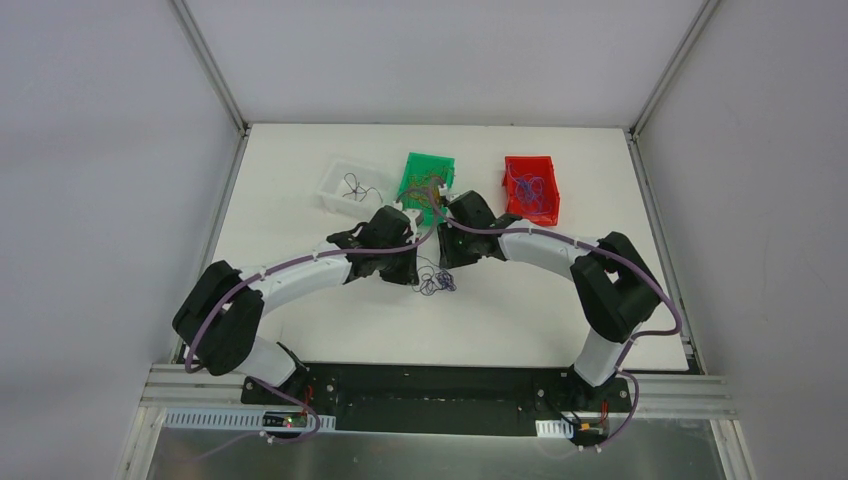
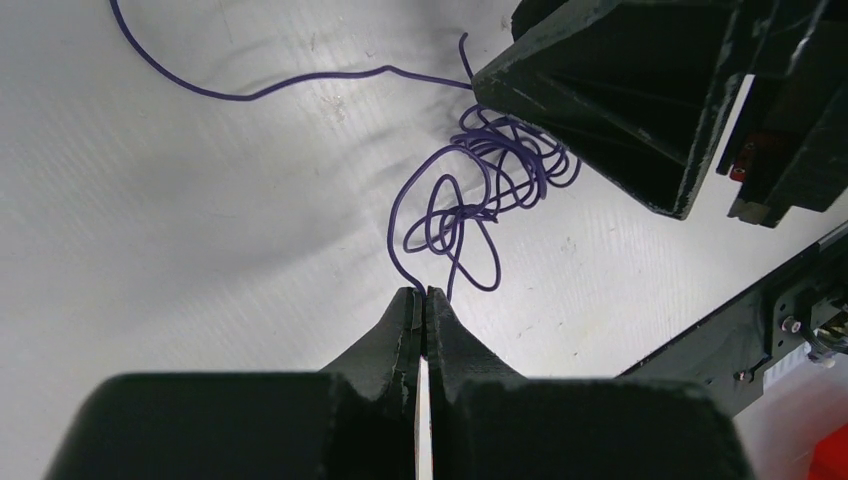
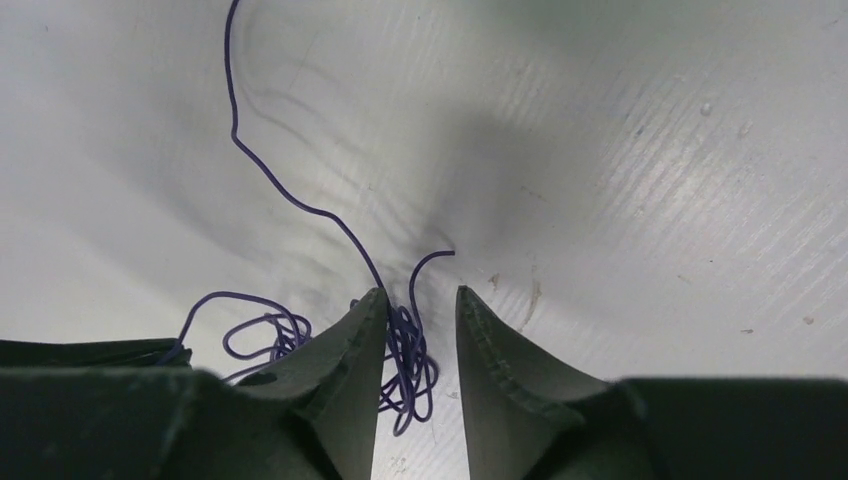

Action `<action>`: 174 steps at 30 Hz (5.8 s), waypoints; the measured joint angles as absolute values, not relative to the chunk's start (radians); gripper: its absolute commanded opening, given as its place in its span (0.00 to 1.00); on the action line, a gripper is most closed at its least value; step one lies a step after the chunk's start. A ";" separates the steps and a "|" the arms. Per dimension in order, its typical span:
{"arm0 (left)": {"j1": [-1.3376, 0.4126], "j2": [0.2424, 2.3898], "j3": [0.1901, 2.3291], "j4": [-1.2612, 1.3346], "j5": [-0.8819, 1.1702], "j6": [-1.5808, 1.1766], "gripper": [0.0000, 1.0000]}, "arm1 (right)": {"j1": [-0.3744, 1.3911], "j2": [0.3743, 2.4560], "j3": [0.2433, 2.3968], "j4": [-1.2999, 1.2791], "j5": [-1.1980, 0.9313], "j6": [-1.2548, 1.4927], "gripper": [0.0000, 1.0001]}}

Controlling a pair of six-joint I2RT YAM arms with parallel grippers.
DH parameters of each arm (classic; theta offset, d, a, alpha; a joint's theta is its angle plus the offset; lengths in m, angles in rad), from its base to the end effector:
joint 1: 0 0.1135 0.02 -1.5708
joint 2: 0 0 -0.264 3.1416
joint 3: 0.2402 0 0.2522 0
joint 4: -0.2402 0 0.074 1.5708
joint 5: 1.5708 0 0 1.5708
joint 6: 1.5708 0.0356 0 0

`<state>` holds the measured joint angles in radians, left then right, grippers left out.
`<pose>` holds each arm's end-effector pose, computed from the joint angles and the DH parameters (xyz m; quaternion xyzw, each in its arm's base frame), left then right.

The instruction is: Untangle the cables

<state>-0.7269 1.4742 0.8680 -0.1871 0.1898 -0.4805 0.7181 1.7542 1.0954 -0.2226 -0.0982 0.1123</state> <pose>0.2245 -0.2087 0.2084 0.1489 0.9098 -0.2864 0.2608 0.2750 0.2449 0.1861 -0.2962 0.8923 0.1784 0.2902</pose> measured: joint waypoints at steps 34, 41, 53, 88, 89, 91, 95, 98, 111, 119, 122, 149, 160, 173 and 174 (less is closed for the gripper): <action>-0.727 1.441 0.881 -0.255 0.142 -0.455 0.00 | 0.732 1.765 1.093 -0.222 -0.216 0.186 0.00; -0.722 1.430 0.881 -0.283 0.105 -0.457 0.00 | 0.706 1.745 1.047 -0.224 -0.117 0.242 0.00; -0.479 1.183 0.768 -0.282 0.045 -0.593 0.00 | 0.465 1.378 0.857 -0.282 0.064 0.514 0.00; -0.335 1.044 0.668 -0.353 0.104 -0.588 0.03 | 0.850 1.742 1.165 -0.256 0.076 0.366 0.60; -0.335 1.042 0.668 -0.353 0.104 -0.587 0.03 | 0.862 1.784 1.205 -0.262 0.091 0.346 0.60; -0.335 1.036 0.668 -0.353 0.100 -0.586 0.05 | 0.878 1.844 1.259 -0.268 0.109 0.313 0.60; -0.335 1.032 0.668 -0.354 0.094 -0.583 0.35 | 0.895 1.936 1.335 -0.290 0.128 0.261 0.51; -0.335 1.032 0.668 -0.357 0.093 -0.575 0.57 | 0.896 1.988 1.366 -0.299 0.136 0.241 0.25; -0.607 1.114 0.785 -0.376 -0.050 -0.457 0.64 | 0.895 1.836 1.127 -0.151 0.132 0.270 0.00; -0.622 1.346 0.857 -0.361 -0.030 -0.388 0.62 | 0.894 1.763 1.080 -0.088 0.115 0.321 0.00; -0.623 1.403 0.862 -0.361 -0.020 -0.381 0.58 | 0.894 1.755 1.069 -0.064 0.109 0.341 0.00; -0.407 1.135 0.825 -0.336 -0.033 -0.608 0.00 | 0.736 1.345 0.654 -0.140 0.159 0.494 0.00; -0.195 0.919 0.799 -0.398 -0.094 -0.723 0.00 | 0.458 1.099 0.548 -0.308 0.295 0.642 0.00; -0.168 0.992 0.808 -0.427 -0.023 -0.724 0.00 | 0.382 1.002 0.556 -0.389 0.286 0.605 0.00; -0.168 1.011 0.817 -0.425 0.005 -0.715 0.00 | 0.382 1.004 0.561 -0.388 0.257 0.590 0.00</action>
<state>-0.1684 1.0107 0.8165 -0.4252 0.0051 -0.7155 0.3820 1.0039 0.5610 -0.3882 0.2565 0.5900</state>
